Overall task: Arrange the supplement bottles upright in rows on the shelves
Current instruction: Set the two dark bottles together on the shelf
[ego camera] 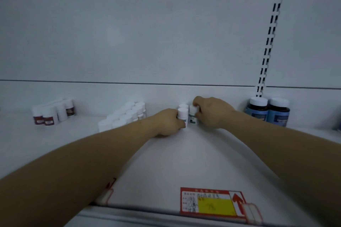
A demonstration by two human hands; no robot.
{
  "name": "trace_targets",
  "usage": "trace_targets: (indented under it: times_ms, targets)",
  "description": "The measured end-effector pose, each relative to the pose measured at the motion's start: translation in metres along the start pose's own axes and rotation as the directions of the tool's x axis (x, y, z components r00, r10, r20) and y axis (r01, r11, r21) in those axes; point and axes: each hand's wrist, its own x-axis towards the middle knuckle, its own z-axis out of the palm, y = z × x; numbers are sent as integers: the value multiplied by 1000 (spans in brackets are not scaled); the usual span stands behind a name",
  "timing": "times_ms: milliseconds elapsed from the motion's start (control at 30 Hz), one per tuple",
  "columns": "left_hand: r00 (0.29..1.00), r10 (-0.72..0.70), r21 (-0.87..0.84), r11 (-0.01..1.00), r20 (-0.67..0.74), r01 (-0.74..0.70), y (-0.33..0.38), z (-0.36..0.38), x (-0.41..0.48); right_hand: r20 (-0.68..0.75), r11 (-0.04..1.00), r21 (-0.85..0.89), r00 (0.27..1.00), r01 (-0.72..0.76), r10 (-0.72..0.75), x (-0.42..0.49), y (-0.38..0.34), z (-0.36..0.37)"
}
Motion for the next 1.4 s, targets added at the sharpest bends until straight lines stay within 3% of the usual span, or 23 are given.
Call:
trace_targets:
  times_ms: [133,233,567,833,967,1200,1300,1400]
  targets:
    - [998,-5,36,999,55,3,0,-10,-2,12,999,9,999,-33,33,-5,-2,-8]
    - [1000,2,68,998,21,-3,1,-23,-8,-35,997,28,997,-71,72,-12,2,-23]
    - [950,313,197,930,20,-310,46,-25,-39,-112,963,-52,959,-266,259,-73,40,-73]
    - [950,299,176,934,88,-310,91,20,-32,-90,908,-55,908,-415,409,-120,108,-67]
    - [975,209,145,965,77,-219,119,39,-8,-65,924,-22,922,-383,381,-118,140,-60]
    - [997,77,-112,991,-4,-77,160,71,40,-30,980,47,980,-195,196,-100,178,-44]
    - [990,81,-189,977,-118,-102,162,82,50,-80,989,101,990,-109,117,-96,185,-39]
    - [977,39,-152,986,-208,-72,162,88,56,-96,987,147,992,-64,78,-95,192,-38]
